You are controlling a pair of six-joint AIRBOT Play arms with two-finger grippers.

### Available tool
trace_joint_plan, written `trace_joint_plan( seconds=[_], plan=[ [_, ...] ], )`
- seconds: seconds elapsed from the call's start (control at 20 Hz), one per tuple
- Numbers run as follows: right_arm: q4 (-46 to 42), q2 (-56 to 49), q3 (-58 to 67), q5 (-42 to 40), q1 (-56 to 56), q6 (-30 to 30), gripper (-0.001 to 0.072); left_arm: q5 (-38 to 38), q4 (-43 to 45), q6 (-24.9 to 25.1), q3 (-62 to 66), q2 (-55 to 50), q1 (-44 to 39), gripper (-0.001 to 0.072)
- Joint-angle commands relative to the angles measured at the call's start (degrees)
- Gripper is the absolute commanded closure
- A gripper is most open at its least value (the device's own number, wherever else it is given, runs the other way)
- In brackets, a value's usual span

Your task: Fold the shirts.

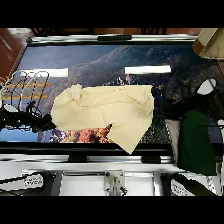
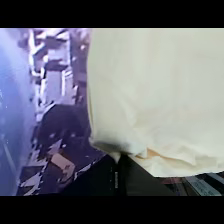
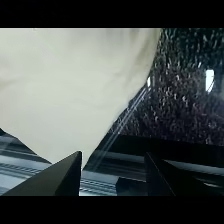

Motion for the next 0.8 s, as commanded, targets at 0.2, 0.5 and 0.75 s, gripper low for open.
trace_joint_plan(
  seconds=[0.2,0.5,0.75],
  plan=[
    [6.3,-2.4,-18.3,-21.6,0.0,1.1,0.0205,0.2,-0.5,0.0,0.0,3.4,0.0,0.0675],
    [14.4,-6.7,-18.3,-31.8,1.3,0.7,0.0207,-0.9,-1.6,0.7,0.0,4.6,0.0,0.0675],
    [13.5,-7.3,-16.5,-31.6,5.0,-0.4,0.064,-1.3,-4.9,3.7,0.9,6.3,0.0,0.0675]
  ],
)
